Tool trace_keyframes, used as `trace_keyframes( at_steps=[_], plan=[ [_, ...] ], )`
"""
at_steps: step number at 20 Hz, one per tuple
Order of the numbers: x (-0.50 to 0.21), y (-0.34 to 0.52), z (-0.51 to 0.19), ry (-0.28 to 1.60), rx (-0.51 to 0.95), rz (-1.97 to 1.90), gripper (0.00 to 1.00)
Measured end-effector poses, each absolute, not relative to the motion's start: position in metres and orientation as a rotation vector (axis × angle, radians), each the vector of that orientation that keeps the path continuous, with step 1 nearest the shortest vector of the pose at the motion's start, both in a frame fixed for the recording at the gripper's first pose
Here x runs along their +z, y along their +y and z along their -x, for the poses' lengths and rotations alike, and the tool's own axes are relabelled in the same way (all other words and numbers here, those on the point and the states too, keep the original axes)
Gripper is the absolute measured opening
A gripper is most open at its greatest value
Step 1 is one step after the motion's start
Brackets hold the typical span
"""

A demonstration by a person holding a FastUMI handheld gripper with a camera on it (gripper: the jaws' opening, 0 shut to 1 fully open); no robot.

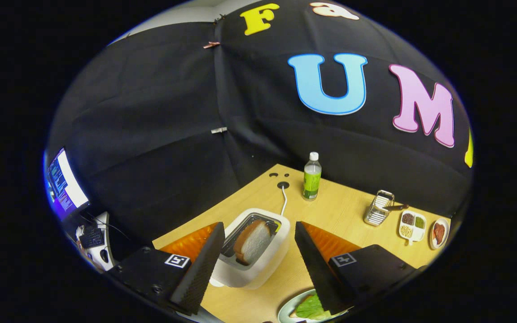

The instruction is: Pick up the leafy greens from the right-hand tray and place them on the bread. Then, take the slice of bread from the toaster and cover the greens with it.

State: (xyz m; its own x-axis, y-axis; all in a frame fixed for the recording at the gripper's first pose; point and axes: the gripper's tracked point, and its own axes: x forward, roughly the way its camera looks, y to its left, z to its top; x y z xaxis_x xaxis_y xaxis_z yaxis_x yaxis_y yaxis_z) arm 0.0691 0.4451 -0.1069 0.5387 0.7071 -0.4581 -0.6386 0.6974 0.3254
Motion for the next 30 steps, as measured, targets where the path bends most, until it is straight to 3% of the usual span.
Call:
trace_keyframes(
  at_steps=[6, 12, 13, 17, 20, 30],
  plan=[
    [-0.143, 0.495, -0.071, 0.734, 0.791, -0.161, 0.99],
    [-0.185, 0.513, -0.078, 0.828, 0.679, -0.102, 0.99],
    [-0.187, 0.512, -0.081, 0.829, 0.658, -0.105, 0.92],
    [-0.197, 0.499, -0.087, 0.863, 0.579, -0.101, 0.20],
    [-0.196, 0.493, -0.092, 0.864, 0.537, -0.126, 0.13],
    [-0.131, 0.473, -0.091, 0.723, 0.602, -0.197, 0.13]
  ],
)
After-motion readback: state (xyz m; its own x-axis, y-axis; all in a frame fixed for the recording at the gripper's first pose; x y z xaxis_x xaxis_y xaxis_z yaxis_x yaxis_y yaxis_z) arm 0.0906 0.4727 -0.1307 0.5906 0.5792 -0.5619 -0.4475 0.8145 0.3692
